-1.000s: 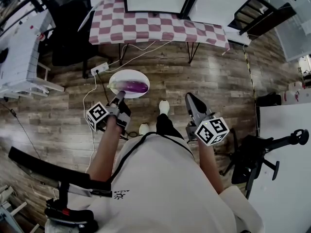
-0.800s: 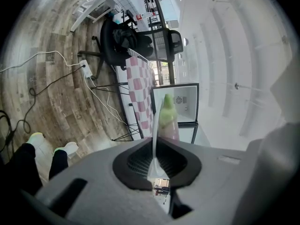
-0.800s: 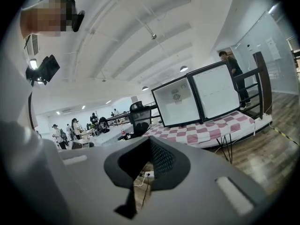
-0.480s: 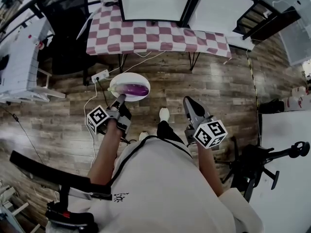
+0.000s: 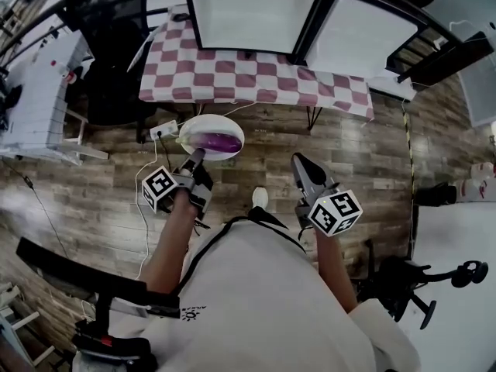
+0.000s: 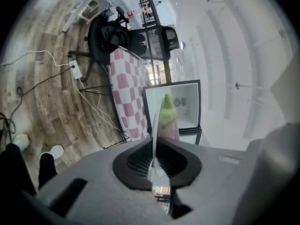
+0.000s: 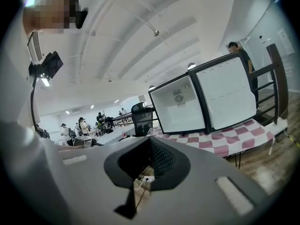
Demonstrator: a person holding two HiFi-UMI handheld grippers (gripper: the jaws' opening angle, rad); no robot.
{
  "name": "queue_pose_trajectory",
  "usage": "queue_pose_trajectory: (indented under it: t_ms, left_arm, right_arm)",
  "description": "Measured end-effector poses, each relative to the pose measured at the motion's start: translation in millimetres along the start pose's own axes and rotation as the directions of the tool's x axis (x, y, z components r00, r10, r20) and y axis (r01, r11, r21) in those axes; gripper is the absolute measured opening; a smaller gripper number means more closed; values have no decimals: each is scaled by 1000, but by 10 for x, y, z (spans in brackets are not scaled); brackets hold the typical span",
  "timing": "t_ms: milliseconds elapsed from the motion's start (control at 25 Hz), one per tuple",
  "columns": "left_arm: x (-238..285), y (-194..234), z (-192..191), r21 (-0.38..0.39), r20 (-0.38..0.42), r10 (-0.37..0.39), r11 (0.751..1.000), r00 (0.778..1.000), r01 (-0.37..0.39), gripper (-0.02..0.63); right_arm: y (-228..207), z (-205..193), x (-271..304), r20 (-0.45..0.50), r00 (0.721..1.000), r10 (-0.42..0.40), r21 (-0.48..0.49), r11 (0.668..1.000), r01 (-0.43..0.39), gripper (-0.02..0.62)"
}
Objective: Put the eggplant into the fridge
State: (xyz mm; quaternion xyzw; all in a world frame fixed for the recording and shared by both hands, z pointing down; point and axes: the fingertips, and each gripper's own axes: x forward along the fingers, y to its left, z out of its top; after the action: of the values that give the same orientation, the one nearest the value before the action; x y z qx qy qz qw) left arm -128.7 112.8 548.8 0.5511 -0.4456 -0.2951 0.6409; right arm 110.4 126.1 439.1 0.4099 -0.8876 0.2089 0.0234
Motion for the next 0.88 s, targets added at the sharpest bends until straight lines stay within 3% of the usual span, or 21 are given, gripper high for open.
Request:
queue_pose_trajectory:
  t_ms: [480,880]
  left_arm:
    - [639,-209,-83,-6,62,5,1000,998,-5,26]
    - [987,-266,-256,-11,103,9,1000,995,-7,26]
  right_arm:
    - [-772,288,260,-6,998,56,17,998,-56,6]
    - [-1140,310,399,-67,988,138,0,990,-138,6]
